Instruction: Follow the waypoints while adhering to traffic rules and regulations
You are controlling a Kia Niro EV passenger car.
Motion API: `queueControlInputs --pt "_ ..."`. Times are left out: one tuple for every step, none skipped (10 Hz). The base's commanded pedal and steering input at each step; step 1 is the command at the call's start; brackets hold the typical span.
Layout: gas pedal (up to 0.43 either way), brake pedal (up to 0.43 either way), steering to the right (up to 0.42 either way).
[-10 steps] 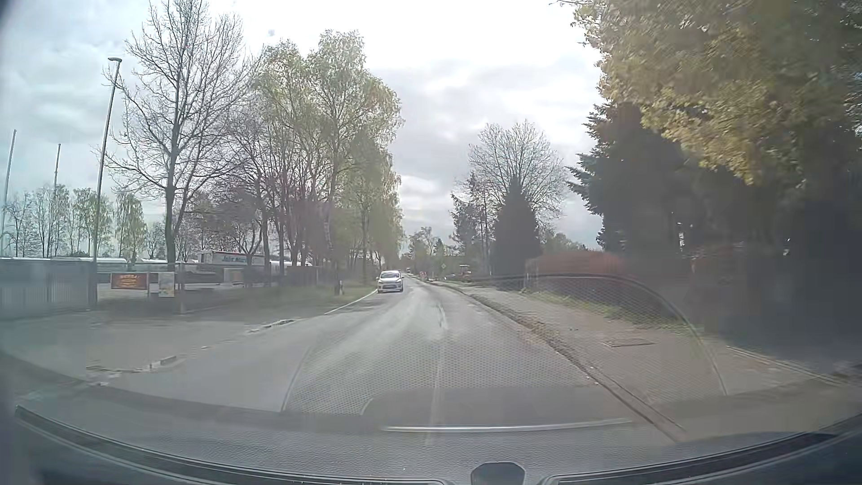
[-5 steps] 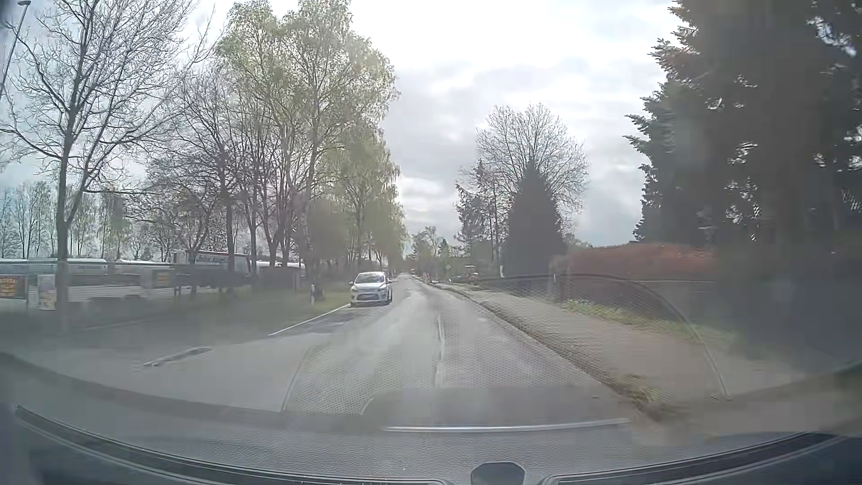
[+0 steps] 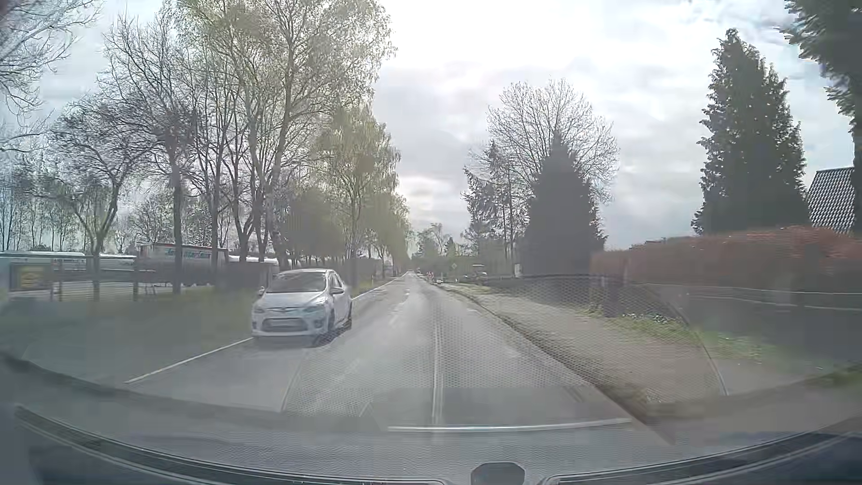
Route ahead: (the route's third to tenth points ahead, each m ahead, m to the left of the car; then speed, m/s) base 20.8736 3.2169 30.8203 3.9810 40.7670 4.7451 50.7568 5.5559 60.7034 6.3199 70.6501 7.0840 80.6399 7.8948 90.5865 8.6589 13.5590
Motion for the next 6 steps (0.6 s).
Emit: queueControlInputs --pt "0.157 0.0 -0.014" --pt "0.169 0.0 -0.014" --pt "0.169 0.006 -0.015" --pt "0.169 0.0 -0.014" --pt "0.169 0.0 -0.014" --pt "0.169 0.0 -0.014"
